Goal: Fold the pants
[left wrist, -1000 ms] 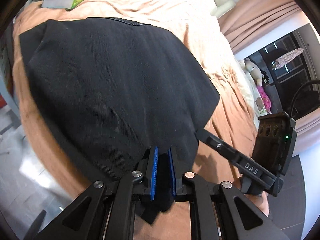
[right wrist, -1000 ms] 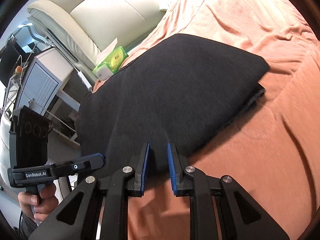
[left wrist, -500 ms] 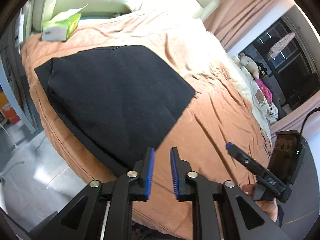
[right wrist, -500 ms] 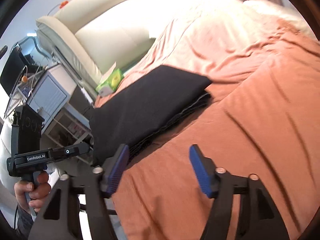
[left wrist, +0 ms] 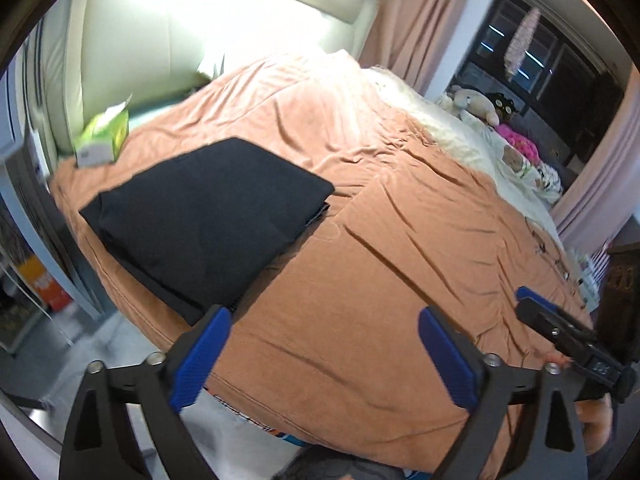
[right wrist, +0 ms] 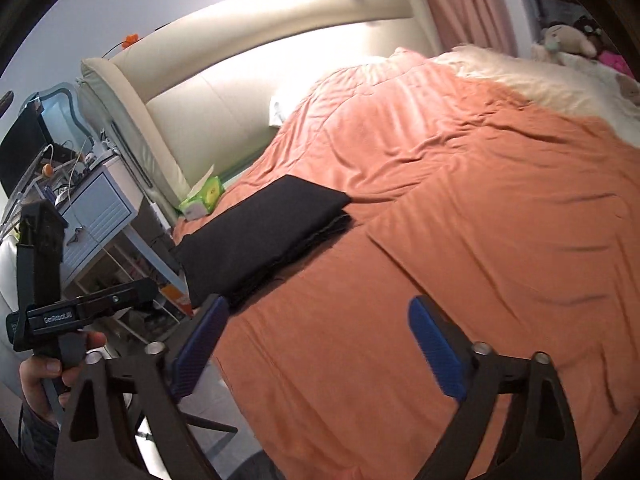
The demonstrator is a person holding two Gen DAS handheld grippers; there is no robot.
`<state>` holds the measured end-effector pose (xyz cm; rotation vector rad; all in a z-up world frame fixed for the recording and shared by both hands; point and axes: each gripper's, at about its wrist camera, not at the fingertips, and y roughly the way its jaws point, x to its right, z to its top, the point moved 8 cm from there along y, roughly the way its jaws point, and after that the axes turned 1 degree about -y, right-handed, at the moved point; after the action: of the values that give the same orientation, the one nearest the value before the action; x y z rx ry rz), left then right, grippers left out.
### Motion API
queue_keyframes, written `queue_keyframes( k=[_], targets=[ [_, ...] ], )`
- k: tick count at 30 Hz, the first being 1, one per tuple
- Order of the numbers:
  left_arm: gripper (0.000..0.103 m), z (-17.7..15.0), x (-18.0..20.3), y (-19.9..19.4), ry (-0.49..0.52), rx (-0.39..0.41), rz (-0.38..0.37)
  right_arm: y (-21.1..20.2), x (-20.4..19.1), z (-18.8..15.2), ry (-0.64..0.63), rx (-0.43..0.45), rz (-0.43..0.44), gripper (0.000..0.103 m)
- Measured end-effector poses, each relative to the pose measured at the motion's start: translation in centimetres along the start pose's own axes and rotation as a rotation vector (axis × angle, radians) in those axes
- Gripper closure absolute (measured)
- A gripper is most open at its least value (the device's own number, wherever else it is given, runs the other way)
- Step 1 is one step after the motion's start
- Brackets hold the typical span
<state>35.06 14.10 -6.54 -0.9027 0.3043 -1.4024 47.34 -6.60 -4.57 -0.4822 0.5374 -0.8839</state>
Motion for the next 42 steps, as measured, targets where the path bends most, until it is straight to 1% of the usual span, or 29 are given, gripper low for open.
queue_keyframes(
  k=[2,4,5,11,16,23,28,34,39,42],
  targets=[
    [0.003,-0.3,1.0,-0.7,0.029,0.012,0.014,-1.7,0.0,-0.6,0.002,0.013,-0.017,0.008],
    [0.003,-0.6,2.0,-1.3,0.053,0.019,0.018,-3.6,-0.1,-1.3,0.007,0.02,-0.036,0.001],
    [0.003,-0.7,2.5,-1.5,0.063,0.021,0.019,-4.7,-0.2,-1.8,0.009,0.026,-0.047,0.0],
    [0.003,-1.9,5.0,-3.6,0.129,0.052,0.018,-9.1,-0.8,-3.4,0.02,0.047,-0.106,0.0],
    [0.003,-2.9,6.7,-5.8,0.178,0.089,0.022,-13.3,-1.8,-4.8,0.023,0.084,-0.139,0.0],
    [0.003,-5.3,8.8,-8.9,0.238,0.118,-0.002,-19.2,-3.7,-8.1,0.027,0.138,-0.197,0.0],
    [0.0,-7.3,9.7,-11.4,0.279,0.14,-0.016,-22.3,-5.2,-10.5,0.035,0.165,-0.223,0.0],
    [0.0,-9.8,10.4,-14.1,0.325,0.164,-0.036,-26.2,-6.6,-13.6,0.053,0.193,-0.275,0.0],
    [0.0,-11.6,11.0,-16.6,0.356,0.199,-0.039,-29.5,-8.7,-16.0,0.058,0.239,-0.315,0.0],
    [0.0,-12.8,11.4,-18.1,0.375,0.216,-0.048,-30.9,-9.7,-17.5,0.061,0.251,-0.34,0.0]
  ],
)
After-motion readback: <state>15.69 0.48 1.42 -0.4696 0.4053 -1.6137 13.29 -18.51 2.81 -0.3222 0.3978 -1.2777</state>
